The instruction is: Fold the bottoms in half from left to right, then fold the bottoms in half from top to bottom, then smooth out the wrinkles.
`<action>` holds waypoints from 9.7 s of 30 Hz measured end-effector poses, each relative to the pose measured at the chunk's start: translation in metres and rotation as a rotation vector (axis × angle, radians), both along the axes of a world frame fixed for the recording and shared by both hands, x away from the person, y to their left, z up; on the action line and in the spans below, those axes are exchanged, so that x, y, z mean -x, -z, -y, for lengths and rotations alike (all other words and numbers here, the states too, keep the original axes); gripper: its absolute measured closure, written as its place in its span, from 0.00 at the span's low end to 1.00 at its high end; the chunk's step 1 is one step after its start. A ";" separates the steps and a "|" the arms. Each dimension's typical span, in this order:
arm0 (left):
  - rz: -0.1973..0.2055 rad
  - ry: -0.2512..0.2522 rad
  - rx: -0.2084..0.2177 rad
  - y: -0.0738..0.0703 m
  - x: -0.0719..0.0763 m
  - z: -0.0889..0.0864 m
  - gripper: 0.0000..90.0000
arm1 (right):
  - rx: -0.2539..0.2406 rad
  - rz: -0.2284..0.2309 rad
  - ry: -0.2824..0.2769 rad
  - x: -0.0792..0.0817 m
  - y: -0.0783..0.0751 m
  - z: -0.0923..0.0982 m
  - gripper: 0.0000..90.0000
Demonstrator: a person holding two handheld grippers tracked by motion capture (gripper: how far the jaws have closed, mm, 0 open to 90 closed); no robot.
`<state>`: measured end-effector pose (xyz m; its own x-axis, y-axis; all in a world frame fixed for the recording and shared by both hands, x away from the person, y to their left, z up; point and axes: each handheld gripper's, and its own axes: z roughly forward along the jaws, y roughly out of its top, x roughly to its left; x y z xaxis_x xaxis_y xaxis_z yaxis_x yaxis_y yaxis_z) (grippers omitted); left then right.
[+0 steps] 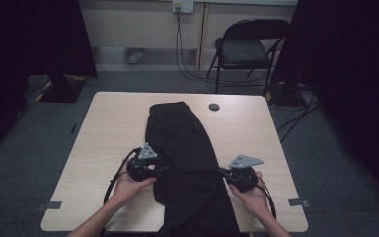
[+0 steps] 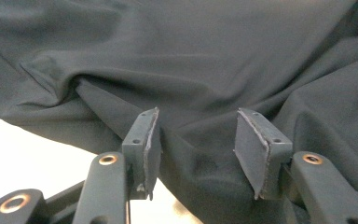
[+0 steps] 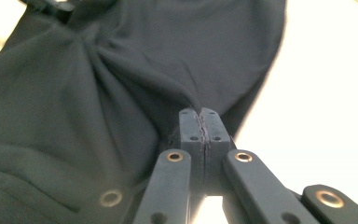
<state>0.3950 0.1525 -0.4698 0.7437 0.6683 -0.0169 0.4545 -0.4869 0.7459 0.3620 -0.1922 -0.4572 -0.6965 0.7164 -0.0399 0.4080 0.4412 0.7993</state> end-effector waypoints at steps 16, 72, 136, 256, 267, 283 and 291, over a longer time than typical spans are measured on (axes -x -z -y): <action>-0.033 -0.008 -0.055 0.022 -0.001 0.014 0.57 | 0.017 0.004 0.046 -0.017 0.000 0.003 0.72; -0.013 -0.003 -0.039 0.025 -0.013 0.007 0.56 | 0.058 -0.055 -0.038 -0.067 0.029 -0.062 0.65; -0.034 -0.140 -0.012 0.027 -0.059 -0.001 0.43 | 0.035 -0.069 0.024 -0.094 0.042 -0.075 0.82; -0.028 -0.300 0.026 0.023 -0.109 -0.003 0.82 | -0.010 -0.122 0.081 -0.165 0.035 -0.078 0.83; 0.052 -0.196 0.108 -0.025 -0.061 -0.020 0.51 | -0.108 -0.066 0.031 -0.120 -0.004 -0.055 0.53; -0.097 -0.014 -0.046 0.021 0.014 0.007 0.33 | -0.097 -0.125 -0.203 -0.030 0.010 -0.070 0.75; -0.086 0.015 0.004 0.012 0.008 0.004 0.98 | -0.097 -0.171 -0.310 -0.014 0.022 -0.097 0.41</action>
<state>0.3873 0.1482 -0.4814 0.7491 0.6571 -0.0840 0.5099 -0.4910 0.7063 0.3758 -0.0949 -0.4795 -0.8720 0.4646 0.1539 0.3982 0.4906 0.7751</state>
